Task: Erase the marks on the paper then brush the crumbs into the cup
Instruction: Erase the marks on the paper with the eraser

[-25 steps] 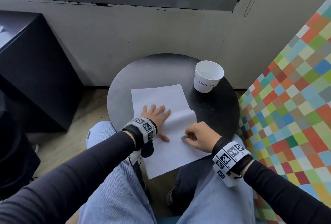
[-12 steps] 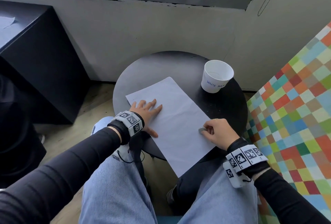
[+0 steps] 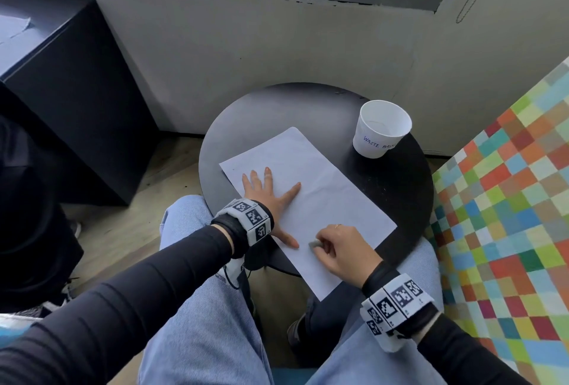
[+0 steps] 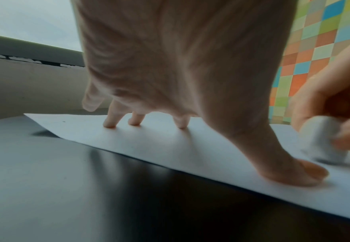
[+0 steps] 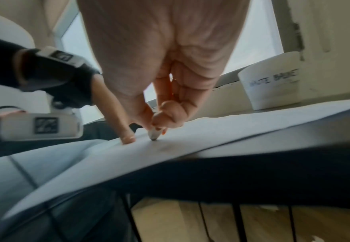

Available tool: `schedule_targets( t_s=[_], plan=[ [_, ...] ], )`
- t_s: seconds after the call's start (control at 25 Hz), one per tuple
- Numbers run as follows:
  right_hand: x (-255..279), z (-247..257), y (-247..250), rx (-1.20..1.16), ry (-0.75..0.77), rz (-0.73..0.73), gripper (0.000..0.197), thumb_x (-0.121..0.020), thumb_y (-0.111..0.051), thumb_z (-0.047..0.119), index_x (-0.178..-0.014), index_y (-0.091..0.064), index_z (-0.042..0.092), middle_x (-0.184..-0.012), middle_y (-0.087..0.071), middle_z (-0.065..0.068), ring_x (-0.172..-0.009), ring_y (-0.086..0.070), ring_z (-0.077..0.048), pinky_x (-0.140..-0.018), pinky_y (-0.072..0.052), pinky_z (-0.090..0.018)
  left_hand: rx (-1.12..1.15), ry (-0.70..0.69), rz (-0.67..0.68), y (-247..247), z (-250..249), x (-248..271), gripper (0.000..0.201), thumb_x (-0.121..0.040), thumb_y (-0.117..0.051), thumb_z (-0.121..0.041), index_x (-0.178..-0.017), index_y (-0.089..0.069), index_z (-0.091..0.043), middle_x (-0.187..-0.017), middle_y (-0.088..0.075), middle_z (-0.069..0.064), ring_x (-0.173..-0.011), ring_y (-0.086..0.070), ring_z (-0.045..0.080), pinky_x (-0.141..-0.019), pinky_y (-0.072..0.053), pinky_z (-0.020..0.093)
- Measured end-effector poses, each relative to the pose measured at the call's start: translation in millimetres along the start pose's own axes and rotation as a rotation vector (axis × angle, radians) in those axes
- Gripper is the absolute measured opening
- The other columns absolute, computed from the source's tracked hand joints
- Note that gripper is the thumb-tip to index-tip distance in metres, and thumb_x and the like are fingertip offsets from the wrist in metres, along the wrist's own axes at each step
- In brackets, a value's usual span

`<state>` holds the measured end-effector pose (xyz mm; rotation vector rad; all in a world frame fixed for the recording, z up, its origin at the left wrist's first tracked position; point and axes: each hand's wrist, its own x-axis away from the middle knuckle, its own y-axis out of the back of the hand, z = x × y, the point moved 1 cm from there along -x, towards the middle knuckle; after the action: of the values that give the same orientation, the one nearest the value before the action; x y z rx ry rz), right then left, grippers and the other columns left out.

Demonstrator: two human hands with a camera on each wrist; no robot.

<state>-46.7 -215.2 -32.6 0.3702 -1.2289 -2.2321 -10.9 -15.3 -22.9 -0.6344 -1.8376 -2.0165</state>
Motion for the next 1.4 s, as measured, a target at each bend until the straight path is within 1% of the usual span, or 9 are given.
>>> schedule_targets(
  t_s=[0.2, 0.32, 0.48, 0.64, 0.8, 0.88, 0.96, 1.16, 1.4],
  plan=[
    [-10, -9, 9, 0.004, -0.022, -0.090, 0.021, -0.083, -0.065, 0.018, -0.065, -0.061, 0.007, -0.058, -0.048, 0.005, -0.054, -0.044, -0.012, -0.058, -0.039, -0.024, 0.008, 0.002, 0.032, 4, -4, -2, 0.135, -0.051, -0.067, -0.089, -0.147, 0.021, -0.053, -0.152, 0.031, 0.033, -0.139, 0.018, 0.061, -0.112, 0.006, 0.070],
    [-4, 5, 2, -0.006, 0.066, 0.060, 0.022, -0.084, -0.062, 0.022, -0.068, -0.064, 0.008, -0.060, -0.055, 0.002, -0.056, -0.047, -0.010, -0.059, -0.036, -0.015, -0.003, 0.005, 0.040, 4, -4, -2, 0.136, -0.051, -0.067, -0.088, -0.147, 0.022, -0.053, -0.152, 0.031, 0.032, -0.139, 0.017, 0.061, -0.113, 0.004, 0.069],
    [-14, -9, 13, 0.029, -0.050, -0.068, 0.024, -0.085, -0.064, 0.020, -0.066, -0.063, 0.006, -0.059, -0.055, -0.002, -0.057, -0.049, -0.015, -0.061, -0.041, -0.024, 0.004, -0.004, 0.038, 4, -6, -2, 0.136, -0.052, -0.068, -0.087, -0.148, 0.020, -0.052, -0.153, 0.029, 0.032, -0.140, 0.016, 0.060, -0.116, 0.001, 0.066],
    [-5, 3, 5, 0.003, 0.031, 0.055, 0.024, -0.087, -0.063, 0.023, -0.069, -0.064, 0.007, -0.060, -0.057, 0.000, -0.057, -0.046, -0.008, -0.060, -0.033, -0.010, -0.038, -0.088, -0.011, 1, -7, -2, 0.137, -0.057, -0.068, -0.085, -0.155, 0.016, -0.037, -0.159, 0.022, 0.022, -0.146, 0.021, 0.044, -0.116, -0.001, 0.063],
    [-8, -13, 14, 0.011, -0.075, -0.062, 0.024, -0.087, -0.063, 0.022, -0.068, -0.062, 0.008, -0.059, -0.052, 0.002, -0.057, -0.046, -0.012, -0.062, -0.037, -0.022, -0.118, -0.236, -0.085, -1, -13, -7, 0.140, -0.063, -0.067, -0.081, -0.157, 0.009, -0.010, -0.165, 0.012, 0.004, -0.151, 0.006, 0.033, -0.118, -0.020, 0.054],
    [-2, -6, 8, -0.002, -0.018, -0.007, 0.024, -0.087, -0.062, 0.023, -0.068, -0.061, 0.009, -0.060, -0.051, 0.004, -0.057, -0.045, -0.009, -0.061, -0.034, -0.015, -0.111, -0.261, -0.105, -1, -14, -7, 0.141, -0.063, -0.069, -0.079, -0.156, 0.008, -0.005, -0.165, 0.009, 0.006, -0.150, 0.002, 0.035, -0.118, -0.025, 0.047],
    [0, -5, 4, -0.015, -0.002, 0.004, 0.024, -0.088, -0.061, 0.026, -0.069, -0.062, 0.010, -0.061, -0.052, 0.004, -0.058, -0.045, -0.008, -0.060, -0.033, -0.012, -0.077, -0.282, -0.098, -1, -14, -7, 0.142, -0.064, -0.071, -0.076, -0.156, 0.008, -0.002, -0.165, 0.008, 0.008, -0.150, 0.002, 0.038, -0.120, -0.022, 0.045],
    [0, -10, 2, 0.018, -0.075, -0.039, 0.023, -0.089, -0.058, 0.025, -0.070, -0.058, 0.011, -0.064, -0.046, 0.007, -0.062, -0.044, -0.011, -0.062, -0.037, -0.024, 0.009, -0.311, -0.089, -3, -10, -7, 0.140, -0.065, -0.075, -0.071, -0.156, 0.006, -0.003, -0.164, 0.006, 0.007, -0.150, 0.006, 0.036, -0.119, -0.020, 0.049],
    [-2, -9, 6, 0.046, -0.066, -0.060, 0.022, -0.088, -0.059, 0.022, -0.070, -0.060, 0.010, -0.067, -0.045, 0.006, -0.063, -0.042, -0.010, -0.064, -0.035, -0.023, 0.019, -0.310, -0.153, -7, -10, -5, 0.136, -0.065, -0.070, -0.075, -0.157, 0.001, -0.006, -0.164, 0.000, 0.006, -0.148, -0.006, 0.029, -0.120, -0.019, 0.047]
  ],
)
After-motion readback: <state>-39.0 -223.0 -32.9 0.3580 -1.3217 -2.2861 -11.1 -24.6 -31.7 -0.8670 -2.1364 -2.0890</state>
